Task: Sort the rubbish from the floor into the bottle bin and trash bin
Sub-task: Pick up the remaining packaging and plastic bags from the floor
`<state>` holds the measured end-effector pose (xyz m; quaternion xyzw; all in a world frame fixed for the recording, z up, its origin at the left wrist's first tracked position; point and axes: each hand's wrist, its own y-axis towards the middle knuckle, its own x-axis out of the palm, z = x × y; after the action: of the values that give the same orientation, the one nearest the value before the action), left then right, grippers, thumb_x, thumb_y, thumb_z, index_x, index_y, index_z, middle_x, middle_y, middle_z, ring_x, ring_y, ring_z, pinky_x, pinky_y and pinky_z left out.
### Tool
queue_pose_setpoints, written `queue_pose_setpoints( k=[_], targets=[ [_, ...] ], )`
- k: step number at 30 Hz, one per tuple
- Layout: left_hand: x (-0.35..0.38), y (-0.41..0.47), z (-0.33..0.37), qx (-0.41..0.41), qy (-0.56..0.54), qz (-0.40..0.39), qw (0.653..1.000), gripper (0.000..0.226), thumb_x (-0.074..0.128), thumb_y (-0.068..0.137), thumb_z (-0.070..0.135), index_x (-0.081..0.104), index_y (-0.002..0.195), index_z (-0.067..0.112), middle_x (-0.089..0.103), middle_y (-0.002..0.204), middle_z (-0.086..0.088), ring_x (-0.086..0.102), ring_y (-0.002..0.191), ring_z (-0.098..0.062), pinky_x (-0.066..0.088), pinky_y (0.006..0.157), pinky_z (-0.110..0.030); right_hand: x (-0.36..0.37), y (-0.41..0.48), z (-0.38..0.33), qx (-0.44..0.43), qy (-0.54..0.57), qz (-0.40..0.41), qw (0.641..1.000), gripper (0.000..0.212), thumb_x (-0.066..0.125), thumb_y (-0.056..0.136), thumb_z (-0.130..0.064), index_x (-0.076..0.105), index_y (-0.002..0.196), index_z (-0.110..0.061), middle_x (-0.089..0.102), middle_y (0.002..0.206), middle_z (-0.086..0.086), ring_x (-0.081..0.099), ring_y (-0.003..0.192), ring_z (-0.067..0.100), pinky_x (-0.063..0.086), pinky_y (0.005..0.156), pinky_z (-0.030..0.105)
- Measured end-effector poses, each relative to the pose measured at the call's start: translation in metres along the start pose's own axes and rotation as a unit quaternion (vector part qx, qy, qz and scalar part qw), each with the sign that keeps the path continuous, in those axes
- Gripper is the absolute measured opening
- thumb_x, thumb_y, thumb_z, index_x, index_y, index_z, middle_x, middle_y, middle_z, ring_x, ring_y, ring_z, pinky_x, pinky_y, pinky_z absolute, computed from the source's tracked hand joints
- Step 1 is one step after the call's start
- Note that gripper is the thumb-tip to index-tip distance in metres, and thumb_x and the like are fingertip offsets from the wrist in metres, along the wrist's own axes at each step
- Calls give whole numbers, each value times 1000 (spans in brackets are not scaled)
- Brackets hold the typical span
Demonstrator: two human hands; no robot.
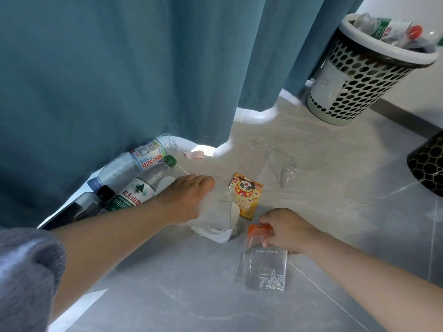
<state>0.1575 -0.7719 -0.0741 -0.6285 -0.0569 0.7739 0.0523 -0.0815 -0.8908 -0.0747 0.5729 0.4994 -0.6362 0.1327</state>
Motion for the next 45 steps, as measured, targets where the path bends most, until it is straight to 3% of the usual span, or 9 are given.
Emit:
queue_pose_setpoints(
  k=[4,15,21,26,29,32,36,41,45],
  targets=[
    [-1,0,0,-31,22,-36,999,67,72,72,21,36,129,20,50,124,1,48,112,-22,43,90,-30,-1,0,-1,-2,-7,5,1000,30,73,74,-36,62,98,-22,63,106,-3,55,100,19,33,75,25],
    [-4,-1,10,-138,-71,-51,987,22,66,74,23,46,83,20,53,85,4,53,79,-20,35,63,-25,-9,-4,-3,33,-5,30,999,23,71,76,-36,55,89,-26,61,103,-1,56,99,20,33,73,25],
    [-13,-8,15,-209,-179,-26,961,29,73,71,23,55,92,14,51,103,-2,54,90,-22,40,68,-27,-23,-15,1,72,83,50,993,29,69,74,-27,42,64,-23,48,66,-8,52,72,19,31,52,23],
    [-30,-16,16,-310,-334,18,890,50,79,69,25,52,110,15,58,103,-2,58,96,-20,48,76,-30,-49,-45,-1,110,185,132,968,17,70,73,-20,54,76,-16,53,64,-4,50,63,16,35,55,24],
    [-49,-16,13,-342,-387,27,856,55,80,69,24,52,115,15,58,109,-3,57,101,-21,50,82,-33,-73,-63,-2,130,234,194,944,23,73,76,-17,53,78,-29,52,63,-7,48,58,6,37,54,12],
    [-81,-14,15,-343,-479,43,807,39,74,75,13,57,110,17,61,103,-2,58,95,-20,46,72,-27,-99,-73,-5,144,277,223,924,32,72,76,-11,59,82,-40,54,60,-10,53,56,1,38,54,6],
    [-130,-12,22,-358,-537,40,762,30,69,79,9,57,105,18,62,96,-2,59,90,-19,43,62,-24,-145,-78,-13,177,322,250,896,23,73,76,-11,67,89,-29,67,69,-5,59,63,8,41,58,12],
    [-206,-10,41,-395,-593,44,700,32,68,81,10,57,111,15,62,106,-4,57,97,-23,43,76,-30,-221,-105,-27,211,368,284,860,15,71,79,-14,60,72,-21,63,64,1,54,57,16,38,49,15],
    [-274,-16,76,-416,-629,55,654,33,71,78,5,60,109,13,65,109,-6,59,101,-25,45,85,-33,-285,-144,-41,253,424,321,808,7,70,80,-16,64,77,-17,67,68,5,62,67,28,49,60,35]
  ],
)
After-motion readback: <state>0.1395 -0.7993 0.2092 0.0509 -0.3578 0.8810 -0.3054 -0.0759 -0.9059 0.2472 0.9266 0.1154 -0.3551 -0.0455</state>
